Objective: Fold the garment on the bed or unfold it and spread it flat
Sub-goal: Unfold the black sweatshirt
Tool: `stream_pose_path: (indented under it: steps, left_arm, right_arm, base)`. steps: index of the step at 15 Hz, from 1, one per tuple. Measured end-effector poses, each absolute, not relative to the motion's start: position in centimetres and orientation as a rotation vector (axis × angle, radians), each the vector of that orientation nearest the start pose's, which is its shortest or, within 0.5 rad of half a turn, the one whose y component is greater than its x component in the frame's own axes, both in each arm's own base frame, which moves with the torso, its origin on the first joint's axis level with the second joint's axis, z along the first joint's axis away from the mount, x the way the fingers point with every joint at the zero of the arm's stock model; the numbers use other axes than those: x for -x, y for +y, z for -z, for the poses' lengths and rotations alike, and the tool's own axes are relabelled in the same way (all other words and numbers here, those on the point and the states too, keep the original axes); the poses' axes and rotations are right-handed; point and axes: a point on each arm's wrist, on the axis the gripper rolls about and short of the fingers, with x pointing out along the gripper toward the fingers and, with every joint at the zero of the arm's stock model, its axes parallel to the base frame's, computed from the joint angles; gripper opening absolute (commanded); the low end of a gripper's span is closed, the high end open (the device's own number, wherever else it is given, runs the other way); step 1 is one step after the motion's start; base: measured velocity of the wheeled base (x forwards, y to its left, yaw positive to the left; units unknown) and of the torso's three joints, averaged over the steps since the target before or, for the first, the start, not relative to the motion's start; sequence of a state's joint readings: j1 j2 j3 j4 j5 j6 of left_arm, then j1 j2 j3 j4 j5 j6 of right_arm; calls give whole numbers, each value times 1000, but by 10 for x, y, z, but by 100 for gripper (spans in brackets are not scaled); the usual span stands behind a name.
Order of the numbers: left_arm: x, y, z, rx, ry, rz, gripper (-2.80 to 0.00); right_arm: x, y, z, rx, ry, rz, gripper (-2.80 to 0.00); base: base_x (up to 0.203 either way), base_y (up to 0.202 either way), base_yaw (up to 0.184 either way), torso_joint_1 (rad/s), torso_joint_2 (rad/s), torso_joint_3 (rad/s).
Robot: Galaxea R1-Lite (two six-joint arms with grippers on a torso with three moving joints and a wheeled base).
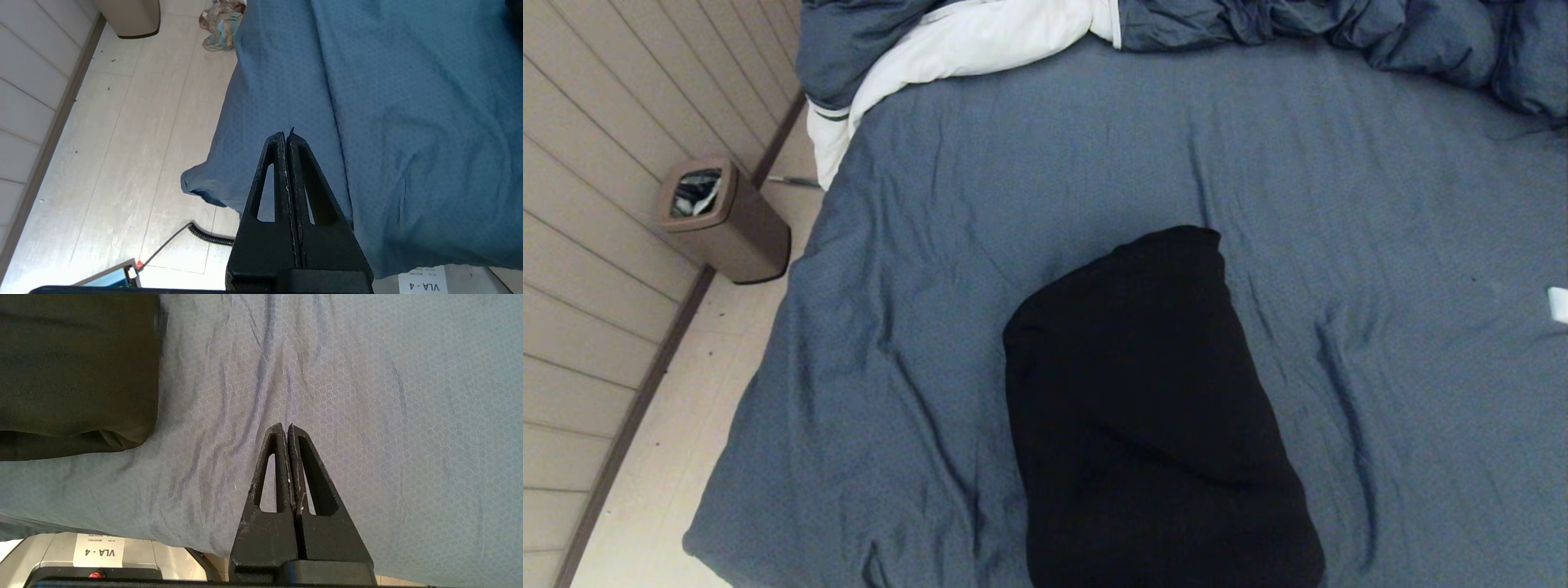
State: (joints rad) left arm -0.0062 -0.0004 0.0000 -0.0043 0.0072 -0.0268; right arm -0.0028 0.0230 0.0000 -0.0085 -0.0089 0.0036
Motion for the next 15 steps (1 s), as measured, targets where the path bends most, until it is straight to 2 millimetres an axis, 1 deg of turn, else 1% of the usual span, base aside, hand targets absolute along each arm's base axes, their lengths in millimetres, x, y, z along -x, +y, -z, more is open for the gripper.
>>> stream_pose_path:
  steps: [6,8,10,12,14,15]
  left_arm:
    - [23,0,-76,27,-4,-1,-280]
    - [23,0,-76,27,-4,-1,-280]
    - [23,0,-76,27,-4,-1,-280]
    - [23,0,-76,27,-4,-1,-280]
    - [23,0,-76,27,-4,-1,-280]
    - [23,0,-76,27,-4,-1,-280]
  right_arm:
    - [21,0,-77,-3,20,13,-280]
    - [21,0,-82,0,31,9,-280]
    - [26,0,-117,-3,-28,1,-280]
    - [25,0,-159,-7,-56,-18,-280]
    - [16,0,-196,-9,-55,-44,-280]
    - [7,0,-213,-9,-42,-56,-280]
  base:
    - [0,0,0,0,0,0]
    - [0,0,0,0,0,0]
    - [0,0,0,0,0,0]
    - [0,0,0,0,0,0]
    - [0,0,0,0,0,0]
    - [0,0,0,0,0,0]
